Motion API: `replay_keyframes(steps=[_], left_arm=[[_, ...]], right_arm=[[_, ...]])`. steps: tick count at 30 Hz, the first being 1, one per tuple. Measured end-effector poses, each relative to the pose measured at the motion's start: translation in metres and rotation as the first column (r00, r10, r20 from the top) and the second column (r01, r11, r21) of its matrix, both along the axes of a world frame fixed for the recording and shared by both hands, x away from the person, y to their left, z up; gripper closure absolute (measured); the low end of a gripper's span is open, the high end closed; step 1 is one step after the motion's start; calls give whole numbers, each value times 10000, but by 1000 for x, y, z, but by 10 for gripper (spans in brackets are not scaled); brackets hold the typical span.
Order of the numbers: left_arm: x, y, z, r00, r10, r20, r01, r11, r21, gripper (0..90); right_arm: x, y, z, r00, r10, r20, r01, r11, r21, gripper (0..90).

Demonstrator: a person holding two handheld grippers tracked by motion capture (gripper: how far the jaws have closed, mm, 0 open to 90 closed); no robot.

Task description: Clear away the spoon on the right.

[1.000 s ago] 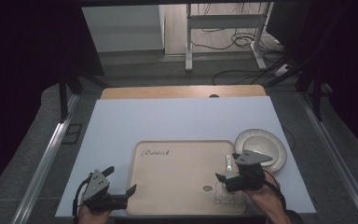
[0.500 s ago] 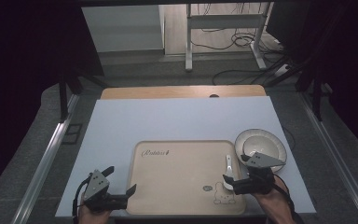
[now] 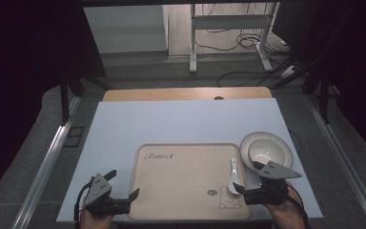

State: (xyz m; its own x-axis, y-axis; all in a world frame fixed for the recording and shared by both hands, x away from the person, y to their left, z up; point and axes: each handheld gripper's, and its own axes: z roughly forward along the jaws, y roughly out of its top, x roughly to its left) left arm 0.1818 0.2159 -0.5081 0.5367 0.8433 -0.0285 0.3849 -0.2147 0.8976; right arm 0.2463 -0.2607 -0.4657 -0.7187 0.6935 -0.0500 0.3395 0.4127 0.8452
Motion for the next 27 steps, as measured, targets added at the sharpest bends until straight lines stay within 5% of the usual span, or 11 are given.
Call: replay_keyframes(steps=[27], left_arm=[[0, -1, -1, 10000, 39, 50, -39, 9999, 107, 4]], right_arm=[[-20, -41, -12, 9966, -770, 279, 763, 9967, 274, 11]])
